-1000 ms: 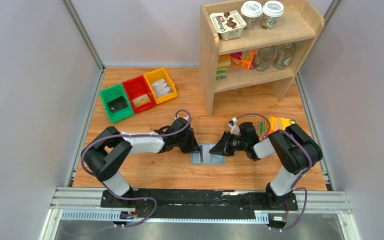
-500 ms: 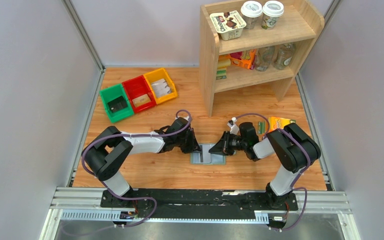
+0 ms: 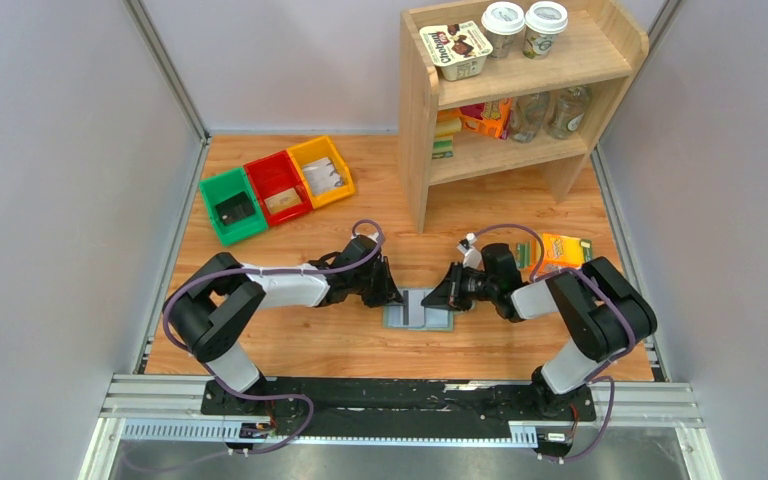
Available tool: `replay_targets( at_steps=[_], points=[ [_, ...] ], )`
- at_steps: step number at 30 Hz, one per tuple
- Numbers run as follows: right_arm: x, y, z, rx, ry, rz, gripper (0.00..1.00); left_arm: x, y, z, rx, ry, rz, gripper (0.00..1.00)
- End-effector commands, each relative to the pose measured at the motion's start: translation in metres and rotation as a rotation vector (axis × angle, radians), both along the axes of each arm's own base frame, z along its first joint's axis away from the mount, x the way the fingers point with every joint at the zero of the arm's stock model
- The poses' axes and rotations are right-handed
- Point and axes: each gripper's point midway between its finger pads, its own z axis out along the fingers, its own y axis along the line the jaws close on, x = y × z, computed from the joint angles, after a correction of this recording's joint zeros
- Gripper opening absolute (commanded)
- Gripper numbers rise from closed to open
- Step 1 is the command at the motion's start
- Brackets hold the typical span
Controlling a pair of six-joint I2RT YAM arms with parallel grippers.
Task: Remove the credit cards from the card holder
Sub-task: Remove the credit card from the card holder.
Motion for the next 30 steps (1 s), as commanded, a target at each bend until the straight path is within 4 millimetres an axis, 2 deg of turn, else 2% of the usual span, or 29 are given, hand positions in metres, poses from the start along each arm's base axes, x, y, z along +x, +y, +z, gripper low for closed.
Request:
replay_targets(
  at_steps=[1, 14, 19, 22, 28, 30],
  points=[
    [0.007, -0.006, 0.012, -0.034, -0.083, 0.005, 0.0, -0.018, 0.035, -0.034, 0.155, 0.062, 0.022, 0.0],
    [0.006, -0.015, 0.003, -0.076, -0.05, -0.009, 0.0, -0.02, 0.034, -0.036, 0.153, 0.071, 0.011, 0.0],
    [0.006, -0.008, 0.0, -0.031, -0.018, 0.002, 0.15, -0.02, 0.032, -0.037, 0.146, 0.074, 0.005, 0.0],
    [0.005, -0.007, -0.004, -0.014, 0.004, 0.001, 0.18, -0.021, 0.031, -0.037, 0.143, 0.077, 0.001, 0.0],
    [0.003, -0.003, -0.008, 0.021, 0.021, 0.009, 0.18, -0.022, 0.031, -0.039, 0.141, 0.086, 0.0, 0.0],
    [0.005, -0.003, -0.007, 0.023, 0.016, 0.007, 0.1, -0.021, 0.031, -0.039, 0.142, 0.085, 0.001, 0.0]
  ],
)
